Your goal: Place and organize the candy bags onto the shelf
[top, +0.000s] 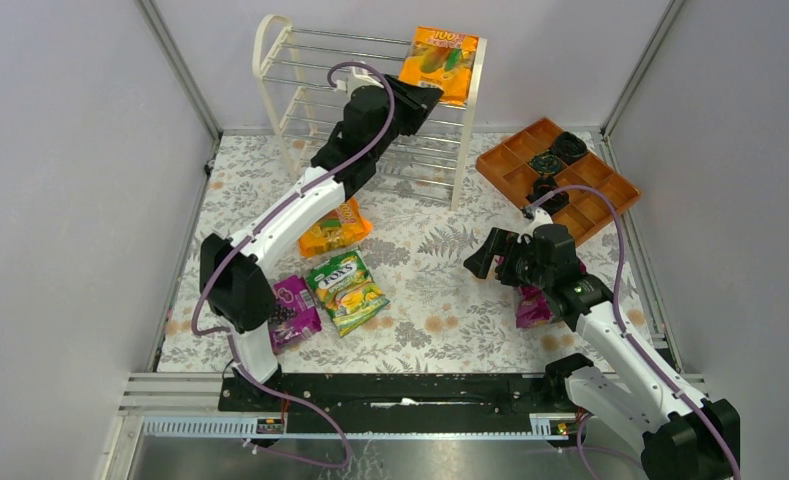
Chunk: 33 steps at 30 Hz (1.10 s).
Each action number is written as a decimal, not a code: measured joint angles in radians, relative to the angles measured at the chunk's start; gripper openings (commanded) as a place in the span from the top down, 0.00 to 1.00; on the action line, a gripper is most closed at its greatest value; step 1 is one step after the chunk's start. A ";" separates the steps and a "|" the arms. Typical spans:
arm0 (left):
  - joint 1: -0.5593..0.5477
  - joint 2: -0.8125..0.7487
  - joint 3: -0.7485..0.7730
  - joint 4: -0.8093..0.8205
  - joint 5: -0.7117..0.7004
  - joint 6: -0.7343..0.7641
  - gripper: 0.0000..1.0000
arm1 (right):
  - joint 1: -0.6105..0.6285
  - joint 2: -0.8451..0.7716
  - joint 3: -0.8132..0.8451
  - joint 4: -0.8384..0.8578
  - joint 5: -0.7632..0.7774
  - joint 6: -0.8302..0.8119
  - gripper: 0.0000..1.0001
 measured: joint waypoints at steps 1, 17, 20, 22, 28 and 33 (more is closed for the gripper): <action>0.000 0.001 -0.003 0.002 0.003 0.000 0.67 | 0.000 0.000 0.000 0.000 0.000 0.000 0.00; 0.071 -0.228 -0.316 0.046 0.183 0.241 0.01 | 0.000 -0.002 -0.008 -0.002 0.001 -0.001 0.00; 0.108 -0.340 -0.391 0.005 0.240 0.372 0.01 | 0.000 -0.003 -0.011 -0.002 0.001 -0.001 0.00; 0.129 -0.423 -0.450 -0.021 0.262 0.457 0.01 | 0.000 0.000 -0.012 0.000 0.001 -0.001 0.00; 0.143 -0.603 -0.653 -0.146 0.282 0.662 0.01 | 0.000 0.045 -0.018 0.017 0.000 -0.003 0.00; 0.146 -0.608 -0.833 -0.271 0.283 0.712 0.01 | 0.000 0.081 -0.044 0.047 -0.008 -0.002 0.00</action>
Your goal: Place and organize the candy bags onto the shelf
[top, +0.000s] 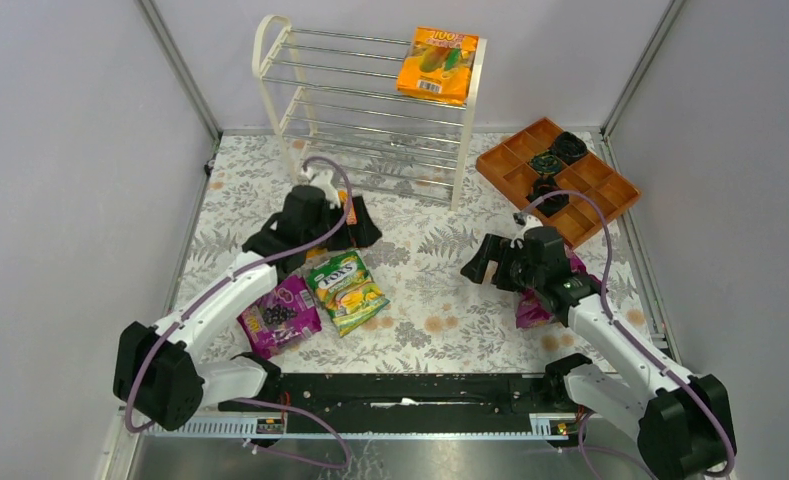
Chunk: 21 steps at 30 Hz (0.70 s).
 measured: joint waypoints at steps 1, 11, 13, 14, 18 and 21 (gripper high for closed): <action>0.001 0.000 -0.033 -0.021 0.000 -0.002 0.01 | 0.000 0.008 -0.005 0.006 -0.006 0.001 0.00; 0.175 -0.064 -0.188 -0.090 -0.071 -0.057 0.01 | 0.000 0.069 -0.029 0.076 -0.064 0.023 0.00; 0.258 -0.095 -0.185 -0.064 -0.097 -0.074 0.01 | 0.001 0.069 -0.035 0.087 -0.069 0.029 0.00; 0.301 -0.107 -0.184 -0.044 -0.108 -0.097 0.01 | 0.001 0.070 -0.036 0.090 -0.071 0.031 0.00; 0.398 -0.076 -0.187 0.042 -0.121 -0.216 0.01 | 0.001 0.072 -0.040 0.112 -0.076 0.040 0.00; 0.484 -0.006 -0.215 0.151 -0.064 -0.312 0.01 | 0.001 0.073 -0.040 0.119 -0.093 0.045 0.00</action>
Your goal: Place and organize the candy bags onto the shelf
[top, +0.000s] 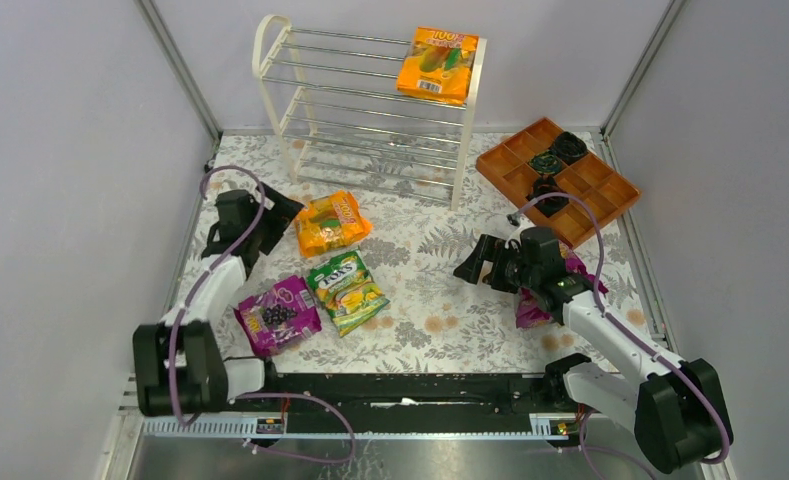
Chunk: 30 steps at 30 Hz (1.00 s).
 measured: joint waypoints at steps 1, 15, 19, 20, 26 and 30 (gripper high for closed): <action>0.051 0.040 -0.008 0.032 0.050 -0.032 0.01 | 0.000 0.000 0.000 -0.001 -0.004 0.000 0.00; 0.226 0.472 -0.018 0.320 0.520 -0.090 0.01 | 0.000 -0.088 0.000 -0.023 -0.022 0.000 0.00; 0.189 0.506 -0.002 0.321 0.546 -0.063 0.08 | 0.000 -0.088 0.000 -0.019 -0.022 0.002 0.00; 0.182 0.518 0.002 0.328 0.558 -0.065 0.10 | 0.000 -0.088 0.000 -0.018 -0.022 0.002 0.00; 0.146 0.556 0.012 0.370 0.592 -0.074 0.29 | 0.000 -0.092 -0.002 -0.017 -0.026 0.003 0.00; 0.139 0.581 0.010 0.389 0.599 -0.093 0.45 | 0.000 -0.100 -0.006 -0.018 -0.026 0.007 0.00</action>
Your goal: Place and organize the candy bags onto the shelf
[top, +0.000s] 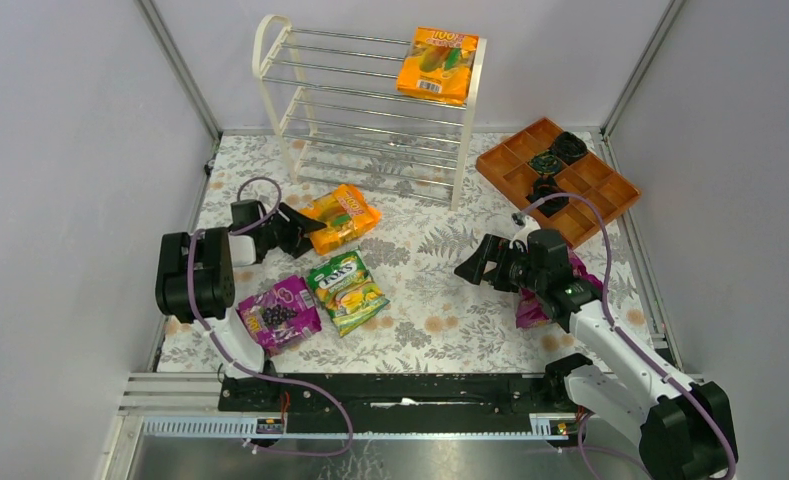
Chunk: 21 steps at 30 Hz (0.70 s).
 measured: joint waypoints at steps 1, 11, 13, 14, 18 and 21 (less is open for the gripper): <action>0.000 0.005 -0.002 0.009 0.005 -0.007 0.49 | 0.000 0.000 0.000 0.000 0.000 0.000 0.00; 0.000 0.006 -0.119 0.293 0.080 -0.188 0.75 | 0.000 -0.016 0.000 -0.015 0.001 0.003 0.00; 0.000 0.005 -0.135 0.329 0.100 -0.227 0.76 | 0.000 -0.016 0.000 -0.015 0.003 0.003 0.00; 0.000 0.002 -0.139 0.340 0.106 -0.241 0.77 | 0.000 -0.016 0.000 -0.015 0.004 0.003 0.00; -0.002 -0.033 -0.148 0.351 0.134 -0.290 0.87 | 0.000 -0.006 0.000 -0.014 0.005 0.003 0.00; -0.003 -0.087 -0.157 0.344 0.146 -0.309 0.89 | 0.000 0.007 0.000 -0.014 0.005 0.003 0.00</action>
